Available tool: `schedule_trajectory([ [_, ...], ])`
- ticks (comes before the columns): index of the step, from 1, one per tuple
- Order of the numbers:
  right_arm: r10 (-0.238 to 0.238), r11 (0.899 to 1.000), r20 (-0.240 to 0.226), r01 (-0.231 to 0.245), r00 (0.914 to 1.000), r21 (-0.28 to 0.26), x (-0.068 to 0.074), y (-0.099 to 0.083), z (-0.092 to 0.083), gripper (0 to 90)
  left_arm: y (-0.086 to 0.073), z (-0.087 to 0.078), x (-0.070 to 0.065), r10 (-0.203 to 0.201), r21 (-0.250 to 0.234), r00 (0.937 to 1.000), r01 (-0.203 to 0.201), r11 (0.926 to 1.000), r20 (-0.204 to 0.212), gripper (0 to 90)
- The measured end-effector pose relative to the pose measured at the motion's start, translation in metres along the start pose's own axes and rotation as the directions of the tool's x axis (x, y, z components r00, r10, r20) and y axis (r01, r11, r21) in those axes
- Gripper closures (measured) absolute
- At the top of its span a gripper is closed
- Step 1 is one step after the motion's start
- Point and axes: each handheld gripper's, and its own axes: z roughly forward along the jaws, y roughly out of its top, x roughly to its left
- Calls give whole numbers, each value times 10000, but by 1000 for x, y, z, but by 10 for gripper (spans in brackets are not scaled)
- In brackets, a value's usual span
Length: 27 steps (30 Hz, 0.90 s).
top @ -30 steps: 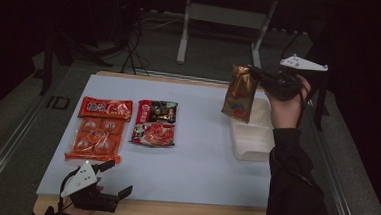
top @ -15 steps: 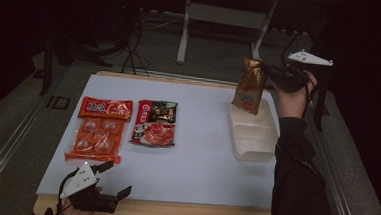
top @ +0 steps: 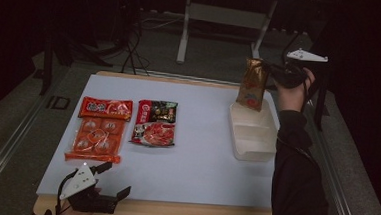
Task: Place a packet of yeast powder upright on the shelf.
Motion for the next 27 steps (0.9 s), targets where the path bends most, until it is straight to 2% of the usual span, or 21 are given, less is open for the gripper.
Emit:
schedule_trajectory([
  [3, -282, 9996, -107, 281, 9995, -71, -3, -2, 4, 874, 0, -1, 0, -38, -2, 10000, 38, 10000, -21, 19],
  [5, -718, 9974, 124, 717, 9973, 92, -3, -4, 9, 873, 0, -1, 0, -51, 2, 10000, 51, 10000, -12, 19],
  [8, -701, 9975, 99, 700, 9975, 115, -5, -7, 14, 873, -1, -1, -1, -49, 28, 10000, 49, 10000, -22, 19],
  [9, -766, 9969, 240, 761, 9968, 205, -6, -8, 16, 873, -1, -1, 0, -58, 27, 10000, 58, 10000, -35, 19],
  [12, -839, 9962, 47, 838, 9965, 250, -7, -17, 26, 872, -1, -2, 0, -80, 24, 10000, 80, 10000, -46, 19],
  [13, -839, 9962, 47, 838, 9965, 250, -7, -17, 26, 872, -1, -1, 0, -68, 30, 10000, 69, 10000, -42, 19],
  [14, -829, 9962, -216, 834, 9963, 238, -8, -22, 29, 871, -1, -1, -1, -67, 40, 10000, 67, 10000, -32, 19],
  [18, -468, 9988, -641, 477, 9968, 120, -7, -28, 32, 871, -1, -2, -1, -64, 21, 10000, 64, 10000, -36, 19],
  [27, -81, 9999, -1126, 87, 9936, 50, -7, -36, 28, 871, 0, -1, 0, -37, -8, 10000, 37, 10000, -30, 19],
])
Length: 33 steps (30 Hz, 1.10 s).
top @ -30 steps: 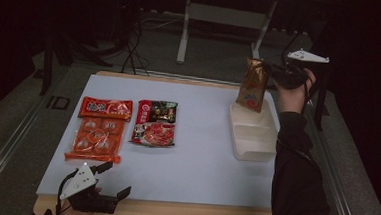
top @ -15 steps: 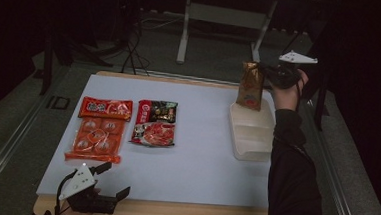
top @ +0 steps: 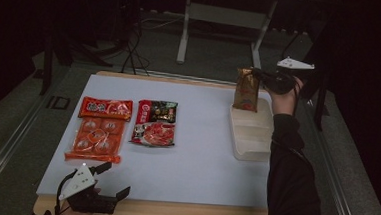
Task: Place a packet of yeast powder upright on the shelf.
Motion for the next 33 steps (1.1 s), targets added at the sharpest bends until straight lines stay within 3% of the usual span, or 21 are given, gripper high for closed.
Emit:
schedule_trajectory([
  [5, 411, 9992, -333, -411, 9986, -2, 0, -4, 0, 871, 0, 1, 0, 33, -2, 10000, -33, 10000, 4, 19],
  [11, 285, 9985, -341, -268, 9990, 479, 3, -10, 3, 871, 0, 1, 0, -8, -8, 10000, 8, 10000, 19, 19],
  [13, 612, 9959, -683, -564, 9958, 703, 3, -15, 7, 872, 1, 2, 1, -22, -12, 10000, 22, 10000, 30, 19],
  [17, 753, 9955, -904, -696, 9931, 644, 4, -20, 10, 871, 1, 2, 0, 23, 18, 10000, -23, 10000, 52, 19],
  [20, 682, 9936, -563, -627, 9961, 944, 4, -23, 12, 866, 1, 3, 0, 36, 20, 10000, -36, 10000, 54, 19],
  [25, 1047, 9872, -109, -1026, 9944, 1223, 0, -28, 9, 862, 1, 3, 1, 37, 20, 10000, -37, 10000, 68, 19],
  [29, 1410, 9822, -122, -1383, 9899, 1268, -1, -26, 5, 847, 1, 3, 0, 70, 20, 9999, -70, 10000, 79, 19],
  [32, 1322, 9816, -154, -1287, 9911, 1412, 1, -24, 4, 809, 2, 3, 0, 84, 21, 9999, -85, 10000, 81, 19],
  [33, 1133, 9850, 97, -1136, 9935, 1296, 2, -22, 2, 654, 2, 4, 0, 77, 25, 9999, -77, 10000, 86, 19],
])
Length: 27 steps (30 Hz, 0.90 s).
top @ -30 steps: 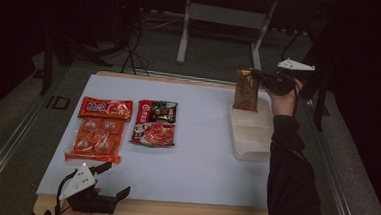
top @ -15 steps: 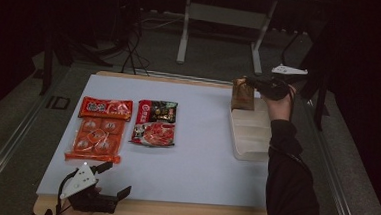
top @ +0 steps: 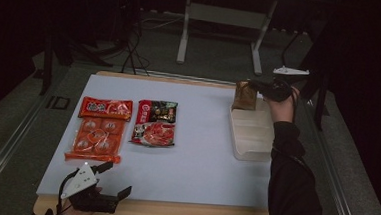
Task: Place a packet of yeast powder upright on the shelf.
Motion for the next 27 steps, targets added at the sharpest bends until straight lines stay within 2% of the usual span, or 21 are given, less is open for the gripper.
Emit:
schedule_trajectory([
  [1, 0, 10000, 0, 0, 10000, 0, 0, 0, 0, 654, 0, 0, 0, -7, 3, 10000, 7, 10000, 8, 19],
  [3, 176, 9995, 280, -168, 9995, -275, 1, 2, -6, 630, 0, 1, 0, 31, 18, 10000, -31, 10000, 10, 19],
  [5, 446, 9979, 421, -426, 9981, -488, 2, 4, -12, 551, 0, 1, -1, 56, 18, 10000, -56, 10000, 36, 19],
  [6, 467, 9980, 713, -434, 9964, -469, 6, 6, -17, 537, 0, 1, -1, 52, 13, 10000, -52, 10000, 42, 19],
  [8, 467, 9980, 713, -434, 9964, -469, 6, 6, -17, 537, 0, 1, -1, 27, -14, 10000, -27, 10000, 80, 19],
  [10, 382, 9974, 883, -325, 9954, -650, 13, 9, -28, 467, 1, 2, -1, 48, -118, 9999, -46, 9999, 156, 19],
  [13, 202, 9950, 891, -113, 9958, -994, 23, 9, -39, 396, 2, 2, -2, 71, -267, 9996, -64, 9996, 260, 19],
  [15, 144, 9929, 938, -31, 9955, -1192, 31, 8, -45, 345, 3, 4, -3, 211, -178, 9996, -208, 9996, 188, 20],
  [18, 215, 9893, 899, -82, 9957, -1457, 42, 6, -56, 209, 6, 6, -2, 207, -152, 9997, -205, 9997, 159, 20],
  [21, 177, 9854, 466, -95, 9988, -1701, 56, 1, -65, 136, 11, 7, -2, 239, -374, 9996, -234, 9990, 131, 20],
  [22, 18, 9862, 415, 51, 9991, -1657, 62, -1, -68, 138, 12, 6, -1, 124, -450, 9998, -115, 9989, 185, 20],
  [24, -140, 9842, 73, 150, 9999, -1765, 74, -6, -75, 138, 17, 6, 2, -184, -304, 9993, 194, 9994, 331, 20],
  [27, -359, 9808, -247, 305, 9991, -1925, 90, -14, -86, 140, 26, 4, 6, -55, -183, 10000, 56, 9998, 61, 48],
])
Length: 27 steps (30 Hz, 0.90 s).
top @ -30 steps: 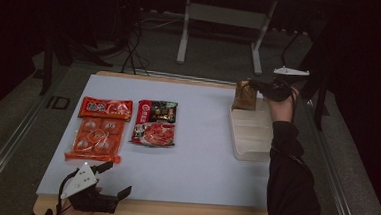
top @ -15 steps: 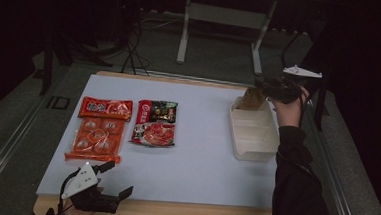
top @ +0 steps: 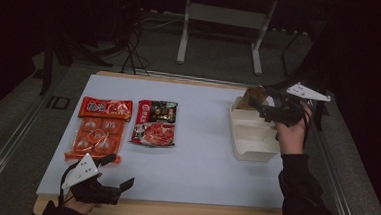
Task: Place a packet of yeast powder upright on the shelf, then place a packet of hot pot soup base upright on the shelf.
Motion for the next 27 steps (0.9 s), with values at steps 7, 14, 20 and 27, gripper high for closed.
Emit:
schedule_trajectory([
  [7, -414, 9991, -633, 406, 9971, -140, 37, -16, -28, 143, 18, 4, 12, -172, 640, 9998, 173, 9978, -24, 48],
  [14, -684, 9976, -1154, 668, 9910, -176, 64, -30, -45, 144, 32, 12, 38, -509, 813, 9987, 500, 9954, 93, 70],
  [20, -748, 9972, -1373, 733, 9877, -163, 80, -38, -56, 144, 41, 27, 57, -343, 1270, 9967, 434, 9910, -731, 165],
  [27, -788, 9969, -1712, 780, 9821, -114, 90, -46, -63, 146, 48, 45, 78, -377, 1715, 9894, 617, 9833, -1400, 434],
])
